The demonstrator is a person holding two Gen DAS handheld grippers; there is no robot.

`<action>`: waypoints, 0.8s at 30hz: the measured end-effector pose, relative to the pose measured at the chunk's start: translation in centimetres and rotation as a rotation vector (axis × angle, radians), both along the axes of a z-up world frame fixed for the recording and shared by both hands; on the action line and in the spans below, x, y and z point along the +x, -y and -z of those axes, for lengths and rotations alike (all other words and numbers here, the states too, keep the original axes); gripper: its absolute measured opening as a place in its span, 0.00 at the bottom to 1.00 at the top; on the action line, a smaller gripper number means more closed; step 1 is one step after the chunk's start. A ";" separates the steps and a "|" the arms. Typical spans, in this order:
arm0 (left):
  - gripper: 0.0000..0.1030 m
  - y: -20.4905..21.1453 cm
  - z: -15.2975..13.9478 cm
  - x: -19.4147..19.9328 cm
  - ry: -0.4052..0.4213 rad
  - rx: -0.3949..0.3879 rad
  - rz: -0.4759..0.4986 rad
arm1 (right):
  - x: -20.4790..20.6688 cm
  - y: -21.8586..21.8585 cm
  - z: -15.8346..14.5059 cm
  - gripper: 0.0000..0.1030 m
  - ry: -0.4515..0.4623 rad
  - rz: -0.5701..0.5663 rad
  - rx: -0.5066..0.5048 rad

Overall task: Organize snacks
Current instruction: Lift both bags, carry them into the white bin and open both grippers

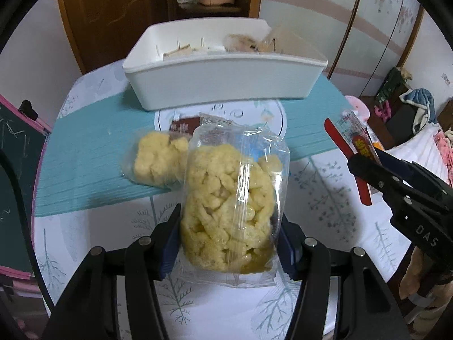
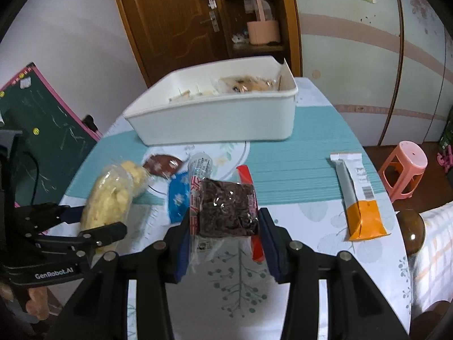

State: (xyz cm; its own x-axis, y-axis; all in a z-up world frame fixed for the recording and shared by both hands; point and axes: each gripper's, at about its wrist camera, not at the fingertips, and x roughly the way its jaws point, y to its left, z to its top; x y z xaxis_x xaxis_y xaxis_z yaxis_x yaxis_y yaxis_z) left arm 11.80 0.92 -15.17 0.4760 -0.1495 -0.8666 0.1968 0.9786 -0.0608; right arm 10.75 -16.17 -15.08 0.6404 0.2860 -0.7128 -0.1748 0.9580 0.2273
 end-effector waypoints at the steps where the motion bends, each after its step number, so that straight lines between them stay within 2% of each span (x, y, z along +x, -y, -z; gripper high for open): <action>1: 0.55 0.0 -0.4 0.0 0.008 -0.003 0.000 | -0.1 0.0 -0.4 0.42 0.010 -0.002 0.006; 15: 0.55 -2.7 -7.4 1.8 0.147 -0.030 -0.065 | -0.5 0.4 -5.8 0.42 0.133 -0.048 0.147; 24: 0.56 -3.6 -10.5 4.5 0.192 -0.027 -0.062 | 0.6 -0.1 -8.1 0.42 0.188 -0.050 0.133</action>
